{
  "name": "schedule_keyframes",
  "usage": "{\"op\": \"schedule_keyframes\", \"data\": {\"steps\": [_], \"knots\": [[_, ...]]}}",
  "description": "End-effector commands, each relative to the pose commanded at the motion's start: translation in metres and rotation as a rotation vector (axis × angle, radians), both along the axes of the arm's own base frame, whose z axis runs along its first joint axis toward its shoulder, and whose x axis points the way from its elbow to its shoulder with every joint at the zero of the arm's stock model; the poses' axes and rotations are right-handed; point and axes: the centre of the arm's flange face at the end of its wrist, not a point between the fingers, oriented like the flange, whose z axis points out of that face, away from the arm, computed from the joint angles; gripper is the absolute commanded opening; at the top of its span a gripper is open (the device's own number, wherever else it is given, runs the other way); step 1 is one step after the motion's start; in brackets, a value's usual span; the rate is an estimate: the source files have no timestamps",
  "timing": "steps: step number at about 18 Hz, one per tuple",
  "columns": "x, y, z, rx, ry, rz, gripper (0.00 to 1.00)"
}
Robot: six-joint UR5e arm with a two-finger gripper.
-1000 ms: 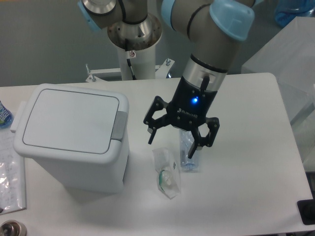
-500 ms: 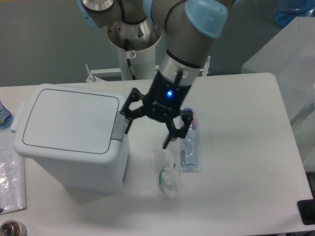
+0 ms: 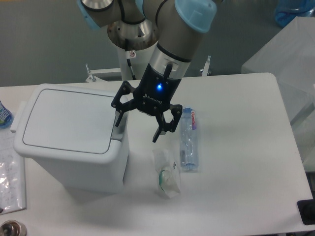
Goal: Open the trash can
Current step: 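Press down on the grey button at the lid edge with the gripper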
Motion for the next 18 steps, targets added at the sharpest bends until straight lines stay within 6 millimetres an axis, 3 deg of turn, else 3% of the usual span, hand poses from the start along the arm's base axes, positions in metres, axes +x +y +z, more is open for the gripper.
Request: {"op": "schedule_keyframes", "data": {"steps": [18], "knots": [[-0.001, 0.000, -0.018, -0.008, 0.000, -0.001, 1.00]]}}
